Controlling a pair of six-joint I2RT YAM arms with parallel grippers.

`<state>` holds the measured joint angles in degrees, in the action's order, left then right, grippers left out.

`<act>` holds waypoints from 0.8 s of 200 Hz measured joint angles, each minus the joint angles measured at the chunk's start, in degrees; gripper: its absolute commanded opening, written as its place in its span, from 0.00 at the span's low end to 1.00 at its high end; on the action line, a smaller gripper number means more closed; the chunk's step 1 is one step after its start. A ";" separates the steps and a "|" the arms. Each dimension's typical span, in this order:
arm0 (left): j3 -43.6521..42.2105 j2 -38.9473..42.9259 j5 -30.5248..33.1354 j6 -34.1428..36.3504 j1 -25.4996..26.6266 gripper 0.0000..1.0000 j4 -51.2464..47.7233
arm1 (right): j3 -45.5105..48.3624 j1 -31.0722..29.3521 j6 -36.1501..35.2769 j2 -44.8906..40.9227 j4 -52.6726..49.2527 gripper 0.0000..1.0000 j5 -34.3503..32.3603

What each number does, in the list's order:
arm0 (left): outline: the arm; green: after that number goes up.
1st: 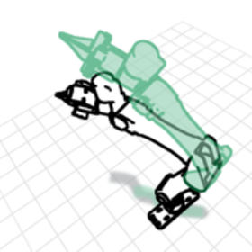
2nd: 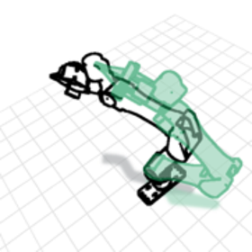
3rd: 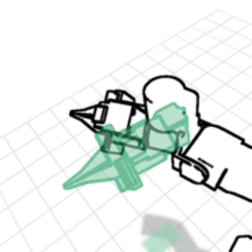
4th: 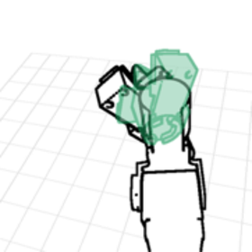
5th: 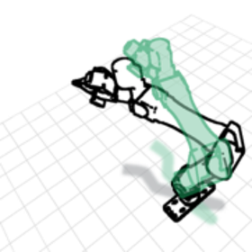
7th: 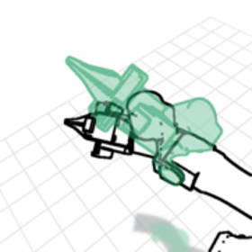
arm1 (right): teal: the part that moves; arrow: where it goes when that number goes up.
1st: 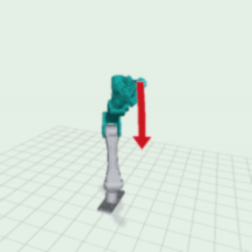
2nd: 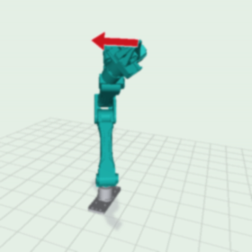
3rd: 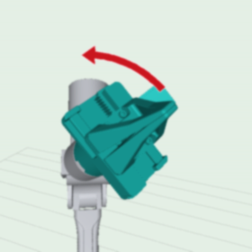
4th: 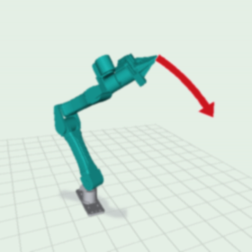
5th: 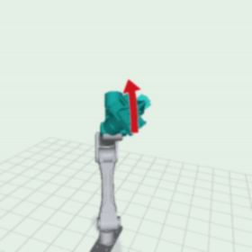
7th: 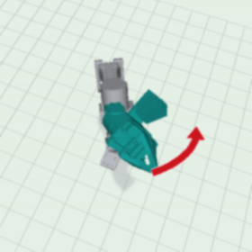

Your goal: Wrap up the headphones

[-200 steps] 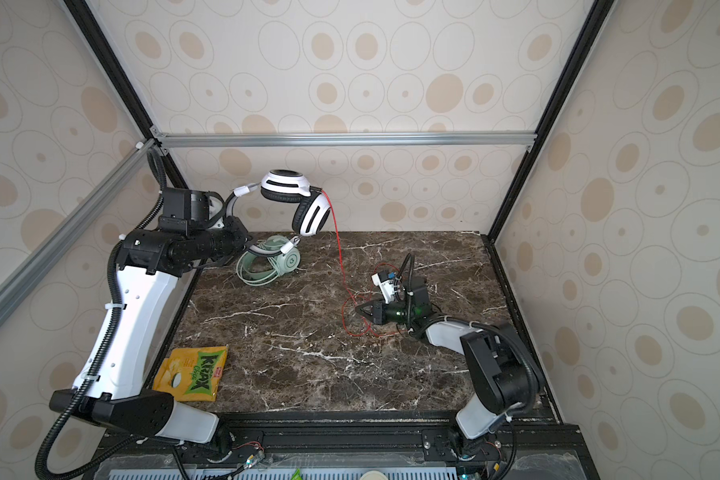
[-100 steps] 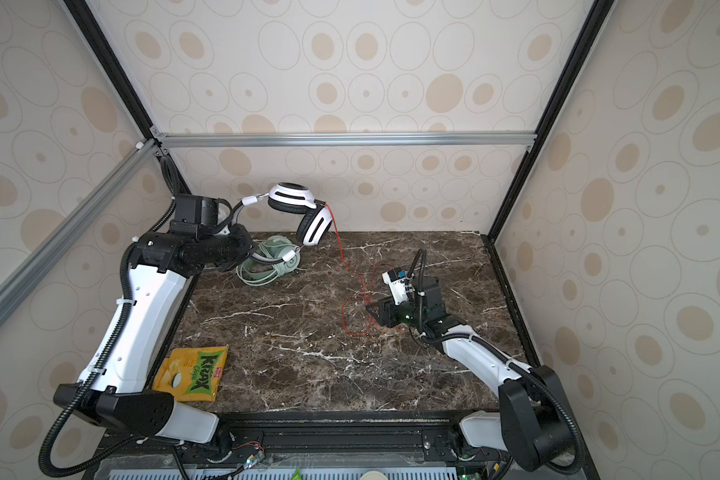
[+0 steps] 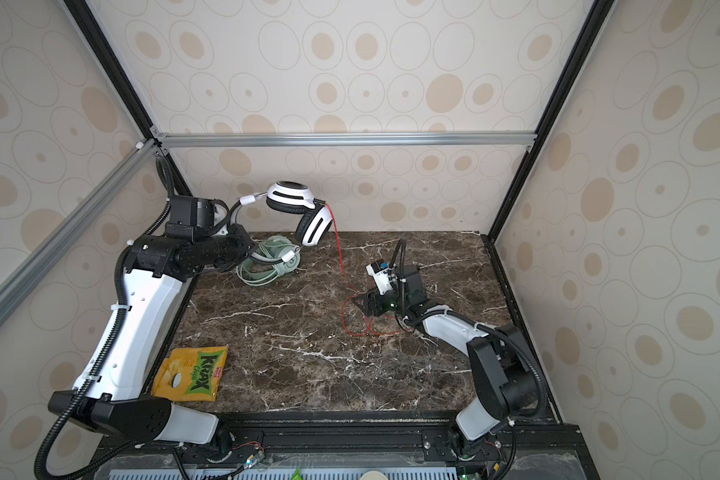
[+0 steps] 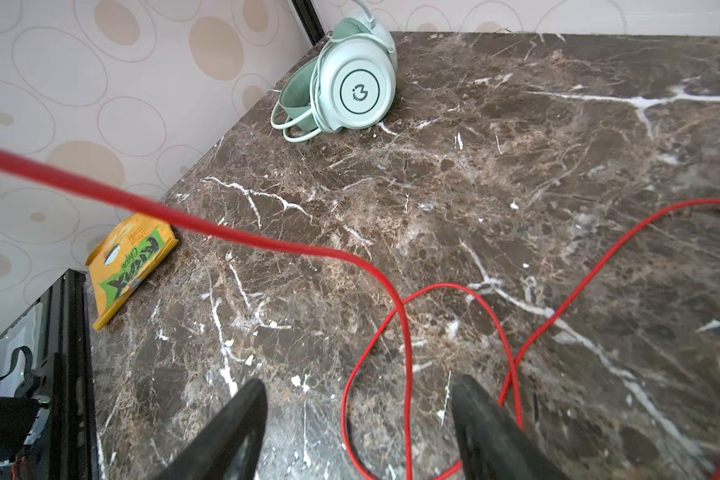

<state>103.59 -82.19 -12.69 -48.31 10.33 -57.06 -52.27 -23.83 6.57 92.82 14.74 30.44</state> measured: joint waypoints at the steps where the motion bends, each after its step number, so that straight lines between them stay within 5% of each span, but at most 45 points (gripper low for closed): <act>1: 0.00 0.00 -0.04 0.00 0.00 0.00 0.00 | -0.11 0.00 -0.04 0.15 0.07 0.71 0.09; 106: -0.39 0.02 -1.20 0.13 0.00 0.00 0.72 | -4.68 -0.11 -0.55 12.04 12.15 0.67 4.63; 130: -0.42 0.02 -1.25 0.13 0.00 0.00 0.85 | -4.74 -0.11 -1.05 12.04 14.21 0.49 5.05; 160: -0.98 0.02 -1.44 0.11 0.00 0.00 1.14 | -4.76 -0.11 -1.16 12.04 14.88 0.01 7.04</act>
<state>102.61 -82.17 -14.13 -48.21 10.33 -55.92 -57.04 -23.94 5.41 104.86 29.63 37.47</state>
